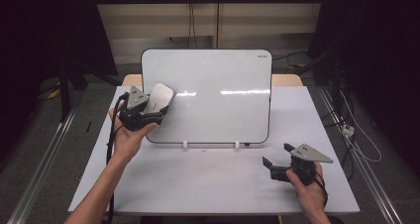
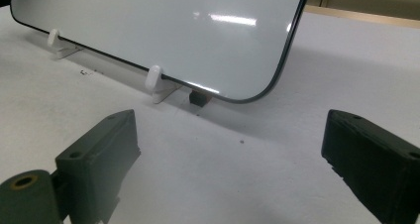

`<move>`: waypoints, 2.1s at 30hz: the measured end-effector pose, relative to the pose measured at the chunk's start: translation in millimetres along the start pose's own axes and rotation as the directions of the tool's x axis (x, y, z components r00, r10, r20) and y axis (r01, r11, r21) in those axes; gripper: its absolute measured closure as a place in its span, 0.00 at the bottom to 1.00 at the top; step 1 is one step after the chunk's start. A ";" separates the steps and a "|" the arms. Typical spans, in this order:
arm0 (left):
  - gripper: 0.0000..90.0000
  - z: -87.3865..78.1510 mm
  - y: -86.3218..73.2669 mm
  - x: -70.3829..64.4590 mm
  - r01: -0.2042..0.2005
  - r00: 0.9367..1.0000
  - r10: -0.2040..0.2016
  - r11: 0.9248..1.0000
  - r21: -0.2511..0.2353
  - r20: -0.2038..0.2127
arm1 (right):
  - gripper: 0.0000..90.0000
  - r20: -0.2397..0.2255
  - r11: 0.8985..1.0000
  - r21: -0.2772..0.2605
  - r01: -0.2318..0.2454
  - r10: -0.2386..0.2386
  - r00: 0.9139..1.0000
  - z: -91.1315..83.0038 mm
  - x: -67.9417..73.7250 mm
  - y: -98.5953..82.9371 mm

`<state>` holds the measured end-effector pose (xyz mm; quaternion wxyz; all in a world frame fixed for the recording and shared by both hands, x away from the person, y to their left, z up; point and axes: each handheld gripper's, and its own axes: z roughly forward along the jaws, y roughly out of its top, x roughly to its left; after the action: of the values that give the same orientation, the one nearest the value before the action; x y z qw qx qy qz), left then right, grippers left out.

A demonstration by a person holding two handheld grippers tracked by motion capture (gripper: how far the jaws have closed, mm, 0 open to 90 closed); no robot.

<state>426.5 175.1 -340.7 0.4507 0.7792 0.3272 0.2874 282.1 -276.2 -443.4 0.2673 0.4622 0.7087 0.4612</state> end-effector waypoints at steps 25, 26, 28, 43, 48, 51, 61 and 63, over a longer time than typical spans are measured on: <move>0.35 -1.3 2.4 -17.5 -0.006 0.997 0.005 1.000 0.012 0.076 | 0.08 -0.002 1.000 -0.007 0.000 0.000 1.000 -2.1 -0.2 0.4; 0.35 -0.7 2.2 -18.9 -0.002 0.997 0.001 1.000 0.012 0.077 | 0.08 0.000 1.000 -0.005 -0.002 0.002 1.000 -1.7 0.0 0.7; 0.35 0.8 1.3 -21.3 -0.007 0.996 0.005 1.000 0.014 0.086 | 0.08 -0.001 1.000 -0.003 0.000 0.000 1.000 -0.3 0.4 1.3; 0.35 24.5 15.7 -50.0 -0.091 0.991 0.087 0.995 0.035 0.104 | 0.08 -0.007 1.000 -0.006 0.001 -0.001 1.000 -1.4 -0.3 -0.1; 0.35 34.8 26.5 -56.3 -0.116 0.988 0.112 0.993 0.031 0.107 | 0.08 -0.003 1.000 -0.004 -0.003 0.003 1.000 -0.7 0.0 0.3; 0.35 39.9 32.1 -61.9 -0.132 0.986 0.129 0.991 0.021 0.110 | 0.08 -0.008 1.000 -0.002 0.004 -0.004 1.000 -0.2 0.8 0.4; 0.35 56.4 35.9 -70.5 -0.158 0.982 0.156 0.987 0.011 0.101 | 0.08 -0.003 1.000 -0.002 0.000 0.000 1.000 -0.9 0.1 -0.2; 0.35 58.9 36.5 -70.9 -0.157 0.983 0.155 0.988 0.010 0.096 | 0.08 -0.006 1.000 -0.002 0.001 -0.001 1.000 -0.8 0.6 -0.1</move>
<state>435.4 76.5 -344.3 0.4352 0.8191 0.2458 0.2816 281.1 -276.0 -443.1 0.2657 0.4603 0.7092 0.4633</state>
